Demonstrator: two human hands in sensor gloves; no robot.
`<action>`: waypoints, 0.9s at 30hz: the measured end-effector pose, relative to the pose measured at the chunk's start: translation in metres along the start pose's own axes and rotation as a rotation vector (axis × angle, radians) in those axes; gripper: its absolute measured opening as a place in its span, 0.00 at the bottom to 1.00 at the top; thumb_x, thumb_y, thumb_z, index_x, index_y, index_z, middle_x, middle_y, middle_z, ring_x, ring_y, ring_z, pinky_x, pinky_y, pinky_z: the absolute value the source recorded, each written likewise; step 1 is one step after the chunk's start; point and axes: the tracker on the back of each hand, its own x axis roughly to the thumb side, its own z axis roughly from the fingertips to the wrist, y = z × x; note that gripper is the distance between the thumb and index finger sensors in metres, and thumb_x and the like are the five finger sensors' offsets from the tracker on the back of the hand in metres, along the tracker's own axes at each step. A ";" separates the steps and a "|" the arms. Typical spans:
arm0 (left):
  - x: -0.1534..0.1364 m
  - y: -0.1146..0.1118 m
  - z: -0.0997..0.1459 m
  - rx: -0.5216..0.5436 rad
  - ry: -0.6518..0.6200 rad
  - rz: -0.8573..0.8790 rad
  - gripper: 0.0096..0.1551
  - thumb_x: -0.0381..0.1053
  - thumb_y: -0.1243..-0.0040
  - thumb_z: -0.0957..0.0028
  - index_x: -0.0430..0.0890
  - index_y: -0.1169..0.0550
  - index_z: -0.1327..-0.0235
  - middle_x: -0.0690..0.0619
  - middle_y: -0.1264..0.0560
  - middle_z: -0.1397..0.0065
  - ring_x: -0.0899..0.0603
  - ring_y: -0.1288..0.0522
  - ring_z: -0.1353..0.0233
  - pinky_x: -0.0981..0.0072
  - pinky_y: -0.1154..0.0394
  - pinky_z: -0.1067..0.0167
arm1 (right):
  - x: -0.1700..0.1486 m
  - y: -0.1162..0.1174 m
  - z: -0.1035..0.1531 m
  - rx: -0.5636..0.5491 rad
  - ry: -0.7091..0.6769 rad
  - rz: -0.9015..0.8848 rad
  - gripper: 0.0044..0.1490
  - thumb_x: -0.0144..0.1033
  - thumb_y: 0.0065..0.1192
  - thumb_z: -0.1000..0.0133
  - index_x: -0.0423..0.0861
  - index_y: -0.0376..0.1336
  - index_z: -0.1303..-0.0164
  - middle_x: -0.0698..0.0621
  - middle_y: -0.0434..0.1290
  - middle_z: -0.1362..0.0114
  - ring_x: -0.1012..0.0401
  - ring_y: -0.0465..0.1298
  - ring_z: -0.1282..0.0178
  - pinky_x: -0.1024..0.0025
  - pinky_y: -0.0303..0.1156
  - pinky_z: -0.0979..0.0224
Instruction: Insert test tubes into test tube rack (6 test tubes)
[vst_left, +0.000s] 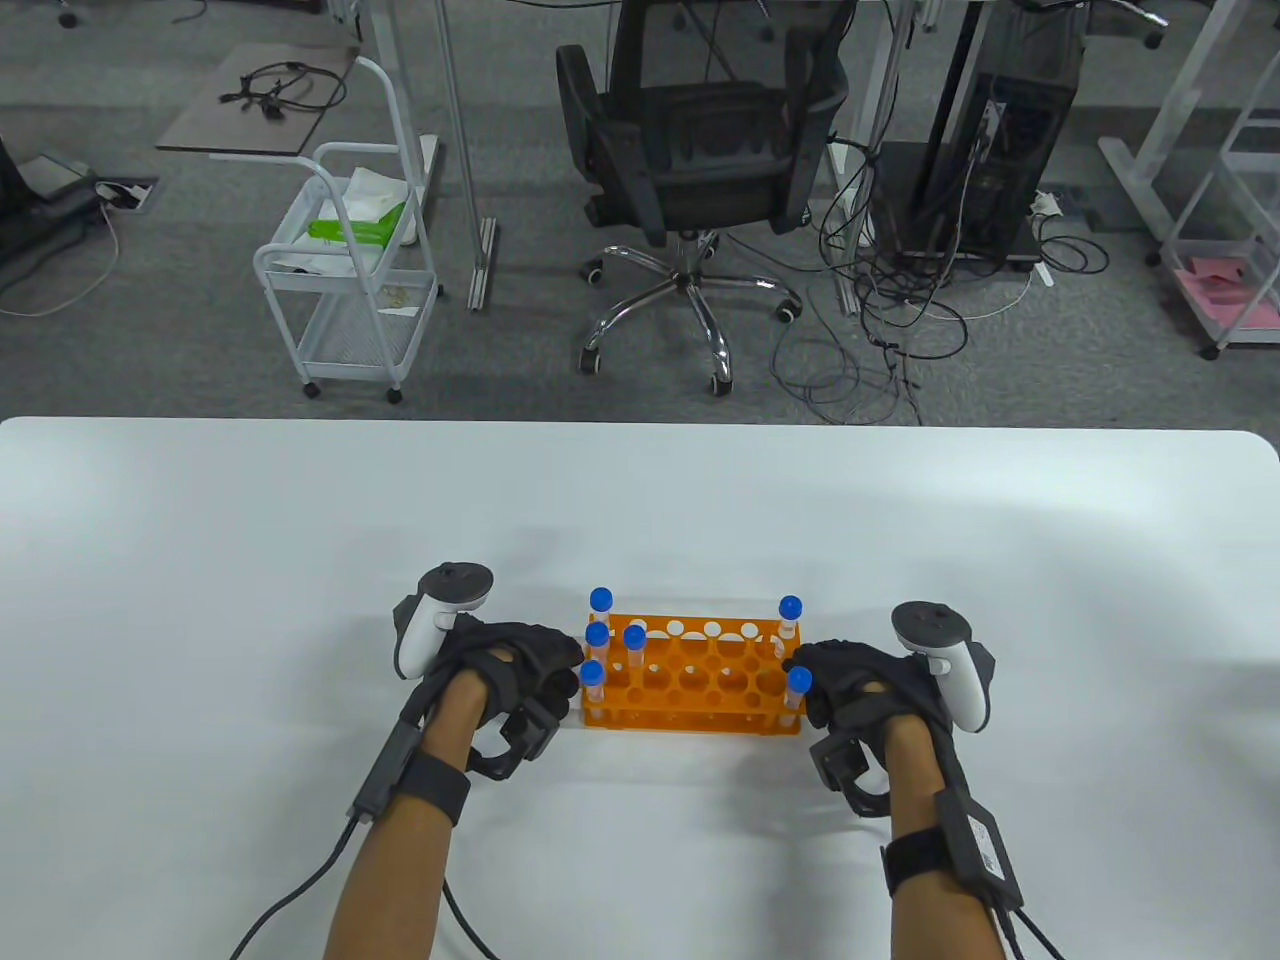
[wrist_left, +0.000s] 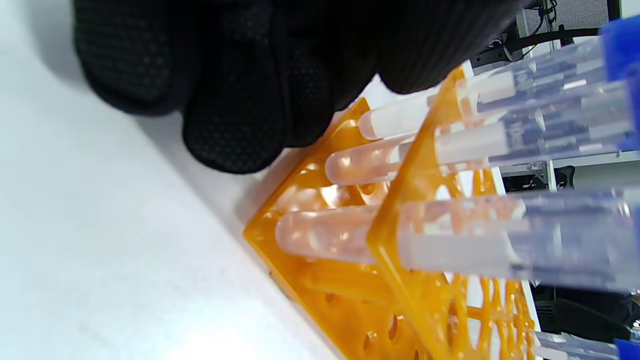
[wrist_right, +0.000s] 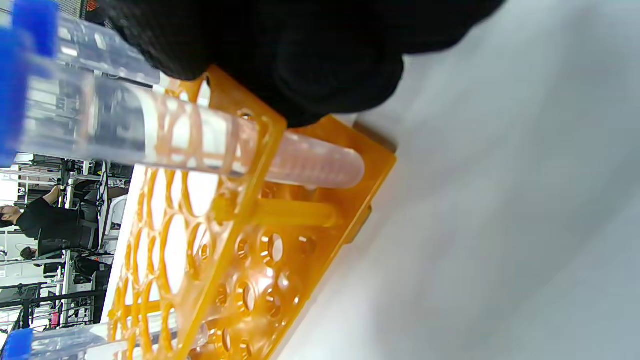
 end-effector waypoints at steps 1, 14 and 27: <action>0.000 0.000 0.003 0.009 0.004 -0.006 0.28 0.54 0.40 0.47 0.41 0.21 0.38 0.41 0.16 0.42 0.41 0.15 0.50 0.49 0.19 0.55 | 0.000 -0.003 0.003 0.000 -0.006 0.005 0.31 0.54 0.58 0.42 0.50 0.67 0.33 0.49 0.77 0.37 0.56 0.81 0.50 0.63 0.79 0.52; 0.016 0.015 0.096 0.515 -0.164 -0.179 0.35 0.62 0.41 0.51 0.46 0.23 0.34 0.39 0.22 0.31 0.37 0.18 0.39 0.45 0.21 0.47 | 0.025 -0.033 0.080 -0.278 -0.191 0.220 0.39 0.61 0.57 0.44 0.56 0.60 0.24 0.44 0.64 0.19 0.41 0.68 0.23 0.42 0.66 0.28; 0.034 -0.060 0.168 0.481 -0.456 -0.418 0.46 0.70 0.41 0.54 0.53 0.39 0.23 0.42 0.48 0.16 0.36 0.44 0.19 0.39 0.42 0.29 | 0.052 0.034 0.153 -0.330 -0.527 0.440 0.45 0.67 0.56 0.47 0.54 0.59 0.23 0.44 0.59 0.16 0.41 0.61 0.18 0.44 0.59 0.22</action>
